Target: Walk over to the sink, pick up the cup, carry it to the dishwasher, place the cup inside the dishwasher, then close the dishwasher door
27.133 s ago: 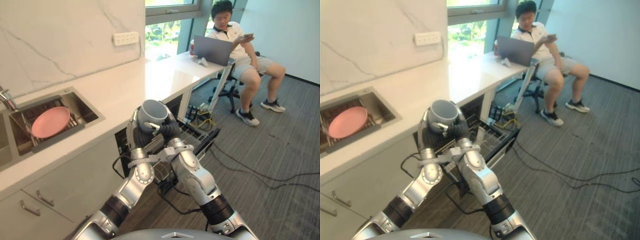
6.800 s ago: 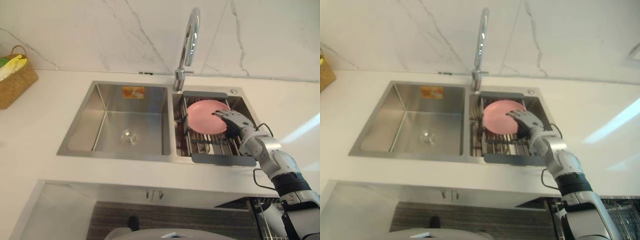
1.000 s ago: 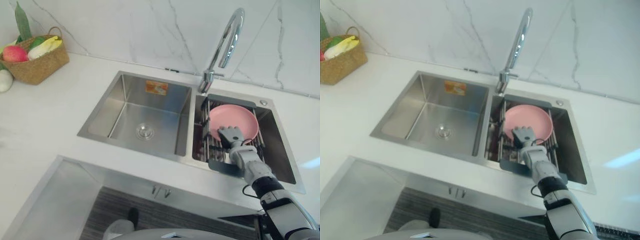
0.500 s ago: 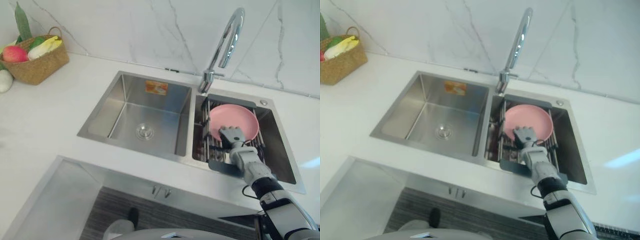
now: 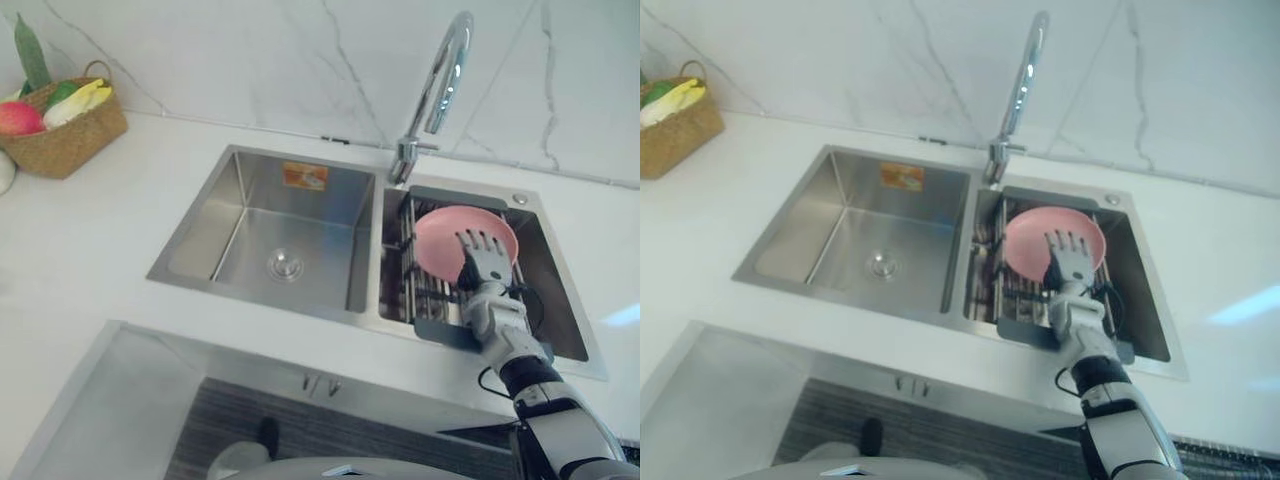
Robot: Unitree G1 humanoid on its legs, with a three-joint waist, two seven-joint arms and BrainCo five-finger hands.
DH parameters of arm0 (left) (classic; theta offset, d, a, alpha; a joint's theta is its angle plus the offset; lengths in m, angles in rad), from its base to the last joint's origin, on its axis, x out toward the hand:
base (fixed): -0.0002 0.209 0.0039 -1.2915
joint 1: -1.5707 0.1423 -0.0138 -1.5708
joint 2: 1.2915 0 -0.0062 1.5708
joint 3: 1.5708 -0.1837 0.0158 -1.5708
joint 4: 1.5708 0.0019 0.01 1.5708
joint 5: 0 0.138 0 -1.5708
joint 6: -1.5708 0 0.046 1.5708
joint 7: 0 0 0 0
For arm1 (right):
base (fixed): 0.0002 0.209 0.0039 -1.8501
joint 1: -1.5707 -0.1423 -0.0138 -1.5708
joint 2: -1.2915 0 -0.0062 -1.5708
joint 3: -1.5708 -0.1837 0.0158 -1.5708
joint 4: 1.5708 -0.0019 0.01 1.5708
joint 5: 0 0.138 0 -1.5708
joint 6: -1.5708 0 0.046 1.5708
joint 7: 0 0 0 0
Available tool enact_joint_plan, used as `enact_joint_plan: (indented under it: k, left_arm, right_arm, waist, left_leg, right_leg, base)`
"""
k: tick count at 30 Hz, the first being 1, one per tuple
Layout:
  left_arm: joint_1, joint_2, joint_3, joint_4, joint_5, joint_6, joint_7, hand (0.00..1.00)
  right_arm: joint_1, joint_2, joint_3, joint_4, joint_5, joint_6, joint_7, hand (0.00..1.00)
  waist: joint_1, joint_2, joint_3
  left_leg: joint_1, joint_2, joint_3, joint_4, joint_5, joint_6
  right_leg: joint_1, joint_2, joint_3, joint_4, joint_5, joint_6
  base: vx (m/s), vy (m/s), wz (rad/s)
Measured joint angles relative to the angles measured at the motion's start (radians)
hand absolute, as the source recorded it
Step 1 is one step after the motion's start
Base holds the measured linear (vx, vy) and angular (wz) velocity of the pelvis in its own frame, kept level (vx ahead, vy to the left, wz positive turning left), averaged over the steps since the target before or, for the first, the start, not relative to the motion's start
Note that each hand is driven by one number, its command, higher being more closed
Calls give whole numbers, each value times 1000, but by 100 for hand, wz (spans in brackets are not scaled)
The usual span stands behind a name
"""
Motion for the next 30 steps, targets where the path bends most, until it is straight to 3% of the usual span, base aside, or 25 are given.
enact_joint_plan:
  k: [9, 30]
  left_arm:
    - [0, 0, 0, -3, -1, 13, 0, 0]
    - [2, 0, 0, -2, 1, 19, 1, 0]
  right_arm:
    - [45, -1, -51, -48, 7, -38, -65, 0]
    - [61, -21, -22, -78, -89, -60, -21, 0]
  waist:
    - [-8, 8, -5]
    - [0, 7, -8]
  left_leg:
    - [0, 4, 22, 0, -11, -5]
    - [-15, -1, -9, 0, 4, 5]
  right_leg:
    - [-12, 1, 22, 1, -1, -3]
    - [-12, -1, -10, 2, 2, 4]
  base:
    - [-1, 0, -6]
    - [-4, 0, 4]
